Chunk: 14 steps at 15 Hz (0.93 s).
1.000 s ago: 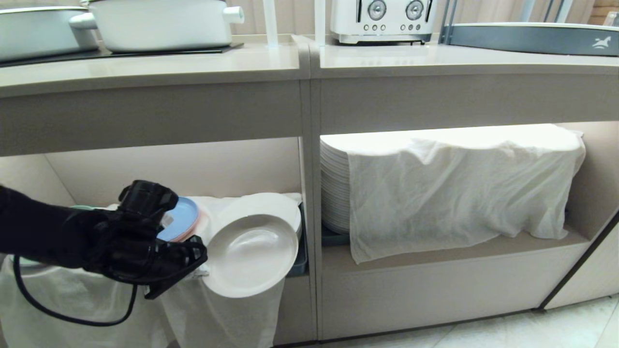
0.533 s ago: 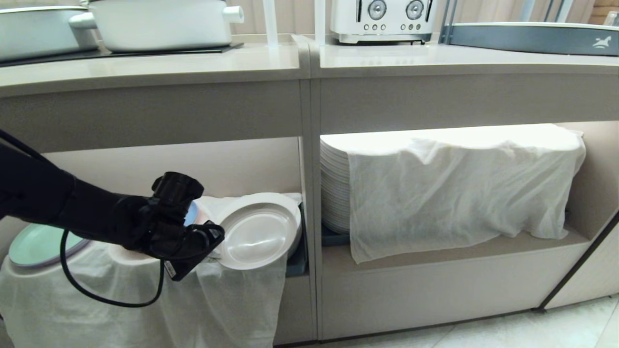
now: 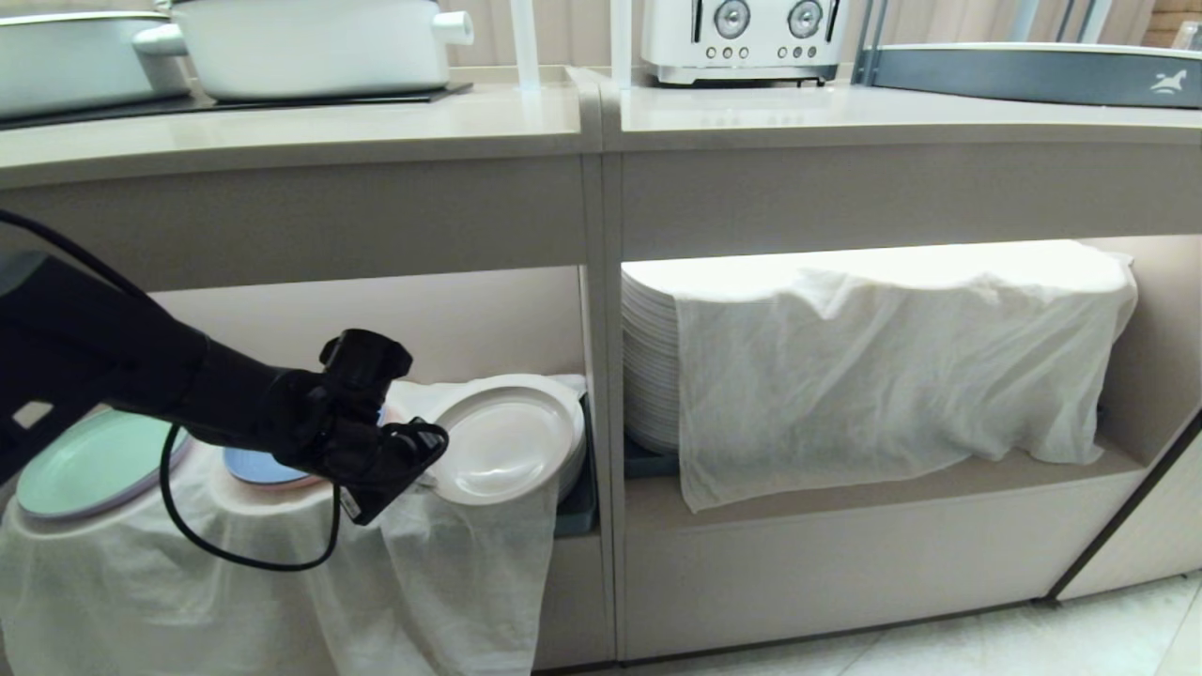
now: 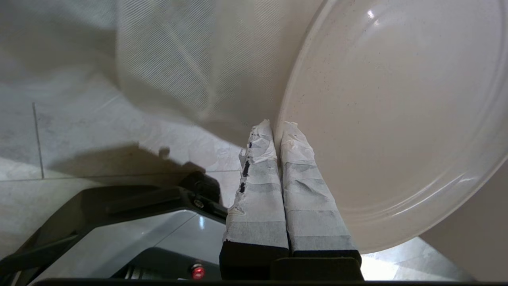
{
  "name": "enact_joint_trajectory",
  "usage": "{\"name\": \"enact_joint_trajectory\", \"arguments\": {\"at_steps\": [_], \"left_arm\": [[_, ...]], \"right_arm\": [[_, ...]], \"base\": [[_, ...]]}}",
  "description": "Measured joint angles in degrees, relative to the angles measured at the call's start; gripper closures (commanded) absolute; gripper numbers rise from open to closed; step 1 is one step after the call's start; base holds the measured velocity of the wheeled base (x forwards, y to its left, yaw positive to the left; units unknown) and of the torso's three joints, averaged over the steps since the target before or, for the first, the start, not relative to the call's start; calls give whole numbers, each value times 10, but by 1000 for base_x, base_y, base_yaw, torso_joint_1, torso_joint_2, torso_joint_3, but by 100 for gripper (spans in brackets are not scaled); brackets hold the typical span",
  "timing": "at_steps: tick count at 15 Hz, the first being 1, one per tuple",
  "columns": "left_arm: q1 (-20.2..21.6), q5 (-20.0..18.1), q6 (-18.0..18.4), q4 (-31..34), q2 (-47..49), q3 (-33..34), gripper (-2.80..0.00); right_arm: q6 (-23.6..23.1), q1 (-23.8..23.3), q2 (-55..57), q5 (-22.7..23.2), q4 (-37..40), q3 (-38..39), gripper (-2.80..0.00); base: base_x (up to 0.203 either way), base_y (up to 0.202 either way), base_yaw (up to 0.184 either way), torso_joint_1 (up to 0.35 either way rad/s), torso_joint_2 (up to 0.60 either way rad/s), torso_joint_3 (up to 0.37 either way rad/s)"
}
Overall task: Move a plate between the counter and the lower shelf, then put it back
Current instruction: Put the plate in the cupboard
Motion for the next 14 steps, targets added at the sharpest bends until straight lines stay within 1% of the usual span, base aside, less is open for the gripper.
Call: {"name": "enact_joint_trajectory", "arguments": {"at_steps": [4,7,14], "left_arm": [[2,4,0,1,31,-42,0],[13,8,1,1,55,-72,0],[14,8,1,3,91,-114,0]], "right_arm": [[0,0,0,0,0,0,0],[0,0,0,0,0,0,0],[0,0,0,0,0,0,0]], "base": [[0,0,0,0,0,0],[0,0,0,0,0,0],[0,0,0,0,0,0]]}}
